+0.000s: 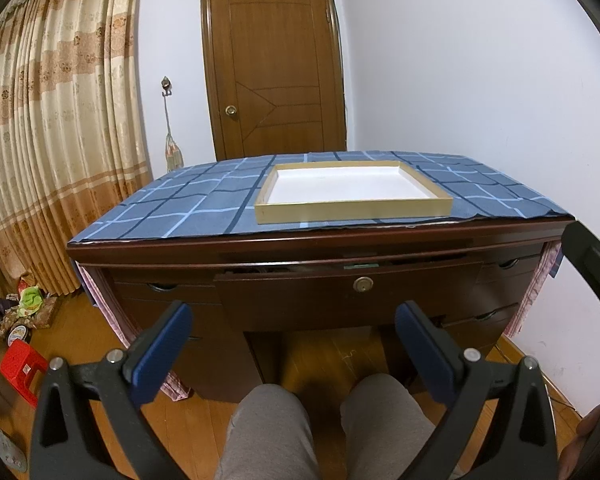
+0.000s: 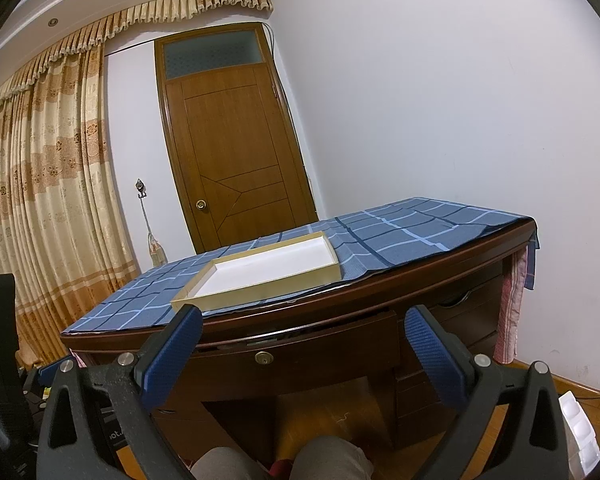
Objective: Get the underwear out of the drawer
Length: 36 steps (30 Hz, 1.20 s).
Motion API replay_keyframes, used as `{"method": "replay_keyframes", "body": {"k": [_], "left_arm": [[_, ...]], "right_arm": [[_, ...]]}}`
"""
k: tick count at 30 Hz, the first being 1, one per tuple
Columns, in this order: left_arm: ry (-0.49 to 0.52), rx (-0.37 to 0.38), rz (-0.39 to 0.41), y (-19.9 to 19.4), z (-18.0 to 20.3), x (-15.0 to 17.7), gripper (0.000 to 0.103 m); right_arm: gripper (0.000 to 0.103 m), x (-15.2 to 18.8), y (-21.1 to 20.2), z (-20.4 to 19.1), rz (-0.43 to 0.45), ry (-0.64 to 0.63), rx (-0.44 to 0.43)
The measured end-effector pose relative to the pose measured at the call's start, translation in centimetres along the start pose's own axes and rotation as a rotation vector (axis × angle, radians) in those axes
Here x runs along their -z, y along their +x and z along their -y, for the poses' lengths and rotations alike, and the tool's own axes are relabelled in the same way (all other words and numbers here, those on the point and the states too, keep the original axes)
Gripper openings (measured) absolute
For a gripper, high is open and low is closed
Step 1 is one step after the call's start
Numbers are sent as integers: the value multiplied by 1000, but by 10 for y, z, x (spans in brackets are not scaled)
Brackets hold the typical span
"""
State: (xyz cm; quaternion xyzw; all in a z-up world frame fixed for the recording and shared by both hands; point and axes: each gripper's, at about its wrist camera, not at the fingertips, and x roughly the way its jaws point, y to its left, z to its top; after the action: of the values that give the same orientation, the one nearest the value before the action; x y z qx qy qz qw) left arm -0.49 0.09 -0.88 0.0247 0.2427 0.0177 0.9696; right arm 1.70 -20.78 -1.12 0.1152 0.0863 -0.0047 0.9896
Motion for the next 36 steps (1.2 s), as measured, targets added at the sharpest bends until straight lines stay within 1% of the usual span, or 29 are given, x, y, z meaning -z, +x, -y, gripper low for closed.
{"method": "replay_keyframes", "body": {"k": [36], "left_arm": [[1,-1,-1,0,1,-1,103]], "right_arm": [[103,-1,1,2,-7,10,3]]}}
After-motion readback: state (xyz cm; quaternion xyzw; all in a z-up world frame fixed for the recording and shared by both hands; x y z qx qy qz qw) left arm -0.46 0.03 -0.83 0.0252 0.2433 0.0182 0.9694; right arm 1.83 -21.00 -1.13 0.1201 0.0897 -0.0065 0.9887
